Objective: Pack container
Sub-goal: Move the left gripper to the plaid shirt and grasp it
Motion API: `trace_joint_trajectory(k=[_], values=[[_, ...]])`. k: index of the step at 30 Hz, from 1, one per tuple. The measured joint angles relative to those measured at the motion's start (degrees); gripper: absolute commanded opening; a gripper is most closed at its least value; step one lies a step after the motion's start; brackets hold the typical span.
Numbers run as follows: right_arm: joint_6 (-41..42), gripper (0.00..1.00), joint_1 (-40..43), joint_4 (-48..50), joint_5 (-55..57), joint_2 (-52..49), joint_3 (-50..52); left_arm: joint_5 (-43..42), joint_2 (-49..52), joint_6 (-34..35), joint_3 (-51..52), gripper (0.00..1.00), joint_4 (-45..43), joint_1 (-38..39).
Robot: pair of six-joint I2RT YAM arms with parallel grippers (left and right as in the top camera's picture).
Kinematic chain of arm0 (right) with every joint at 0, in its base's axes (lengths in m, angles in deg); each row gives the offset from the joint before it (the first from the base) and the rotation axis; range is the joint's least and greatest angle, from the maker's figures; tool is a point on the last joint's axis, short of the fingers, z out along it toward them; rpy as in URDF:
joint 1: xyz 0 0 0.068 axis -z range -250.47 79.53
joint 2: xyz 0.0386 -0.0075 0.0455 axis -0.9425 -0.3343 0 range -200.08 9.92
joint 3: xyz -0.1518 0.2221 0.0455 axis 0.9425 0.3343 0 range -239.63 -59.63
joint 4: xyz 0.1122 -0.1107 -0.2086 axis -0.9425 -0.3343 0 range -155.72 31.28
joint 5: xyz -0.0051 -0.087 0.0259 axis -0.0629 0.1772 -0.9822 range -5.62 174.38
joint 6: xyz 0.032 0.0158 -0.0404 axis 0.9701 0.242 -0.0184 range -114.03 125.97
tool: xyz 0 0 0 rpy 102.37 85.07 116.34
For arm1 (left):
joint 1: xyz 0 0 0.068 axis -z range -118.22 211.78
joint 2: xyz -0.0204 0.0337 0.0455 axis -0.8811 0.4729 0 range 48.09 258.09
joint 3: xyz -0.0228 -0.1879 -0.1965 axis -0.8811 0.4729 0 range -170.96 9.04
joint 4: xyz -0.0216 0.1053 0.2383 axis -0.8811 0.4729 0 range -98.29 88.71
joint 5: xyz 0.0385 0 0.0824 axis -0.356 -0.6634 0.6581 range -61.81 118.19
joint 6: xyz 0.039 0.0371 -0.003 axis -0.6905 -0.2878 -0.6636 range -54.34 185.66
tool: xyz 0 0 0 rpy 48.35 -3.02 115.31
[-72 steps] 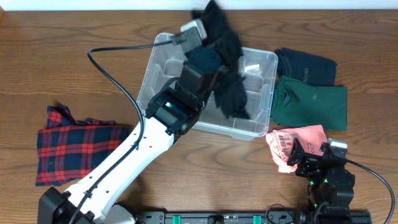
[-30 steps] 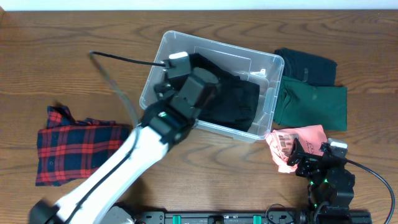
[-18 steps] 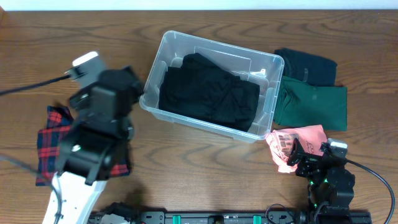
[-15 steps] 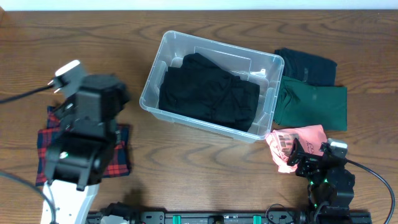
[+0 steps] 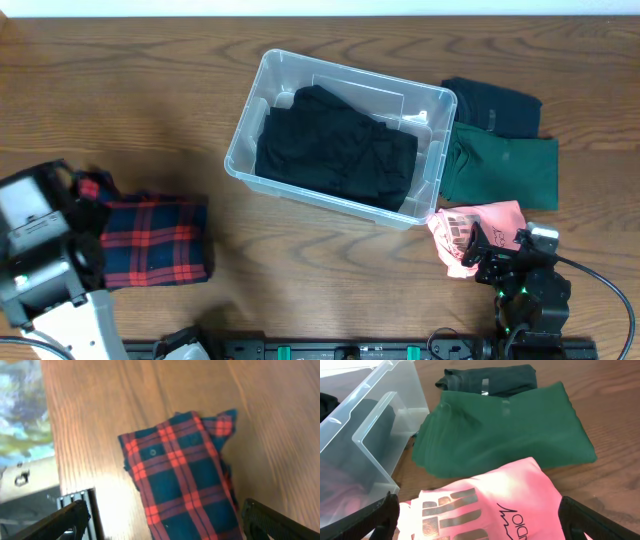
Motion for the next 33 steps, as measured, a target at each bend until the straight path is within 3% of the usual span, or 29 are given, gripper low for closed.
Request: trace_joint_trajectory(k=[6,10,15,21,33], values=[[0.0,0.99,0.0,0.0,0.0,0.0,0.0,-4.2,4.5,-3.6,0.0,0.98,-2.9,-11.5],[0.0,0.99,0.0,0.0,0.0,0.0,0.0,-12.7,11.5,-5.6,0.0,0.98,-2.8,-16.6],[0.0,0.99,0.0,0.0,0.0,0.0,0.0,-22.3,20.5,-7.5,0.2,0.98,0.3,-18.6],[0.0,0.99,0.0,0.0,0.0,0.0,0.0,-26.2,25.4,-8.7,2.9,0.98,-0.3,-18.8],[0.0,0.99,0.0,0.0,0.0,0.0,0.0,-28.2,25.5,-8.9,25.6,0.98,-28.8,-18.8]])
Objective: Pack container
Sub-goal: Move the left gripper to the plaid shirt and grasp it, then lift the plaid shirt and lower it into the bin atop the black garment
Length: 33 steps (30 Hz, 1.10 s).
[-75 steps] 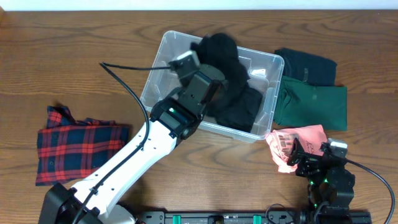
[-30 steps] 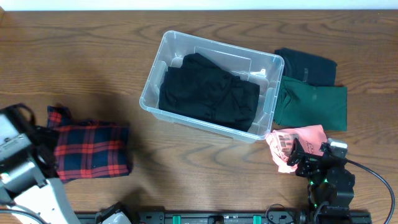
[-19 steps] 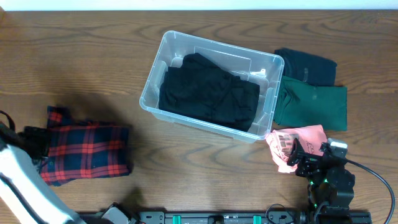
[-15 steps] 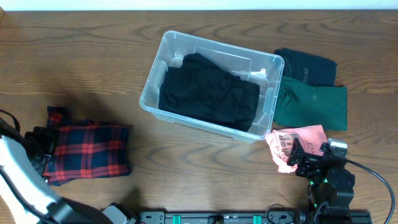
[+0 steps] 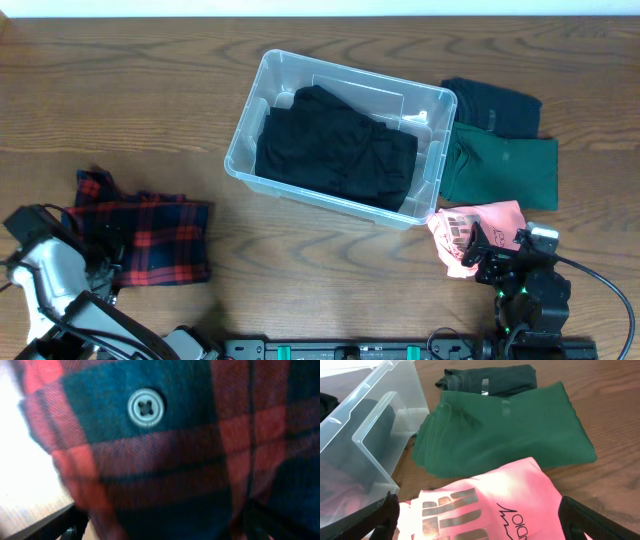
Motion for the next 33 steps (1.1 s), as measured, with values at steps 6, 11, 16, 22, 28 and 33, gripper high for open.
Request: trace_joint_trajectory(k=[6,11,16,22,28,33], values=[[0.0,0.99,0.0,0.0,0.0,0.0,0.0,-2.2,-0.3,-1.4,4.1,0.98,-11.3,0.0],[0.0,0.99,0.0,0.0,0.0,0.0,0.0,-5.8,1.0,-3.1,5.7,0.84,-21.7,0.0],[0.0,0.99,0.0,0.0,0.0,0.0,0.0,-11.9,5.8,-5.9,5.7,0.58,-29.5,-0.4],[0.0,0.99,0.0,0.0,0.0,0.0,0.0,-20.0,10.1,-8.9,4.7,0.29,-34.0,-0.6],[0.0,0.99,0.0,0.0,0.0,0.0,0.0,-27.4,9.7,-11.5,5.4,0.06,-33.6,-0.5],[0.0,0.99,0.0,0.0,0.0,0.0,0.0,-34.9,1.6,-10.6,6.9,0.06,-32.1,0.0]])
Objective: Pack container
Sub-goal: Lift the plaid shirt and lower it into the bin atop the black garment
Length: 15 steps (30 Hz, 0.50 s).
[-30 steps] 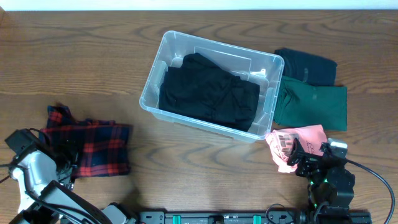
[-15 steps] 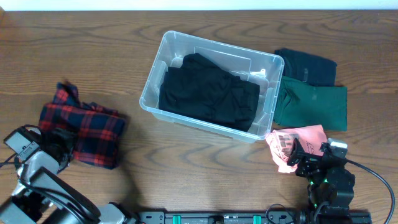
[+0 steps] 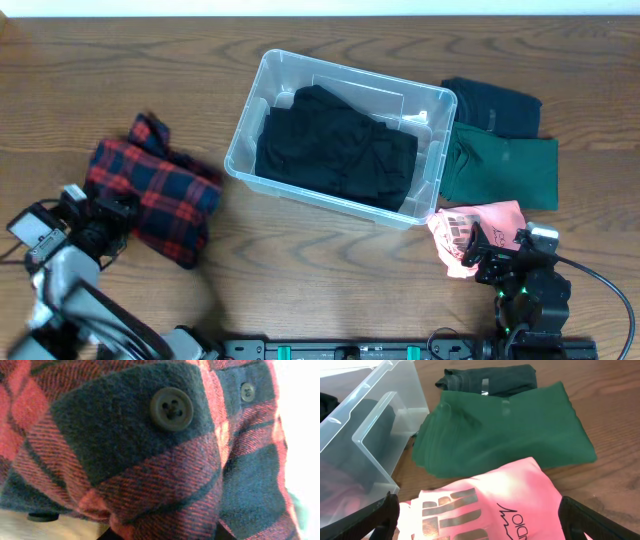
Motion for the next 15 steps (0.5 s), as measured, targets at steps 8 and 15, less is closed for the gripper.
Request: trace_joint_trajectory(k=[8,15], values=[[0.0,0.99,0.0,0.0,0.0,0.0,0.0,-6.3,-25.9,11.0,-2.5,0.06,-3.9,4.9],[0.0,0.99,0.0,0.0,0.0,0.0,0.0,-3.5,-35.8,26.1,-5.0,0.06,-17.8,19.2]])
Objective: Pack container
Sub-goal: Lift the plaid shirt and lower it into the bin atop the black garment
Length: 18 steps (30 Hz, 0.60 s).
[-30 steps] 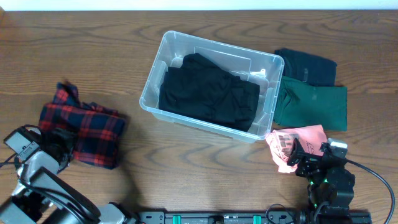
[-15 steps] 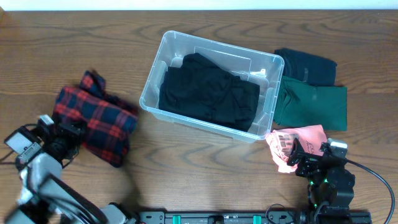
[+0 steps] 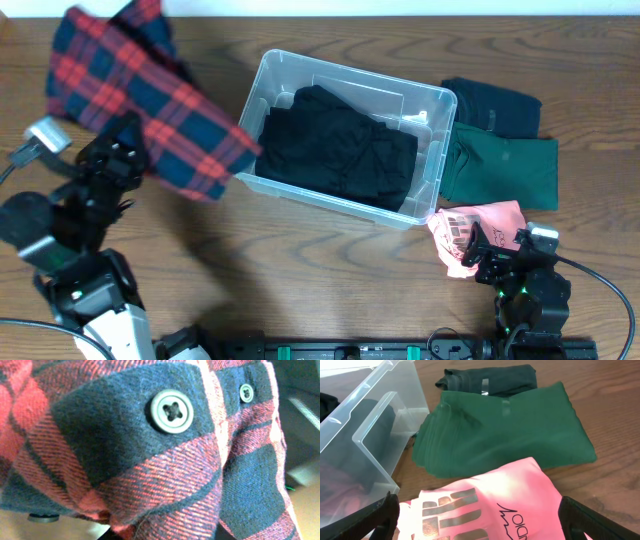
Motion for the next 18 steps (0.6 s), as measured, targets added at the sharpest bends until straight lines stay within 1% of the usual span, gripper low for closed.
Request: trace_joint_trajectory(k=[4,8,13,15,18], values=[[0.0,0.99,0.0,0.0,0.0,0.0,0.0,6.8,1.2,4.4,0.0,0.06,-6.9,10.7],[0.0,0.99,0.0,0.0,0.0,0.0,0.0,16.2,5.6,6.3,0.0,0.06,-11.6,23.2],[0.0,0.99,0.0,0.0,0.0,0.0,0.0,26.8,16.6,7.5,0.0,0.06,-19.3,36.3],[0.0,0.99,0.0,0.0,0.0,0.0,0.0,30.7,21.8,8.4,0.0,0.06,-20.0,40.2],[0.0,0.99,0.0,0.0,0.0,0.0,0.0,35.7,28.4,10.8,0.0,0.06,-19.5,43.5]])
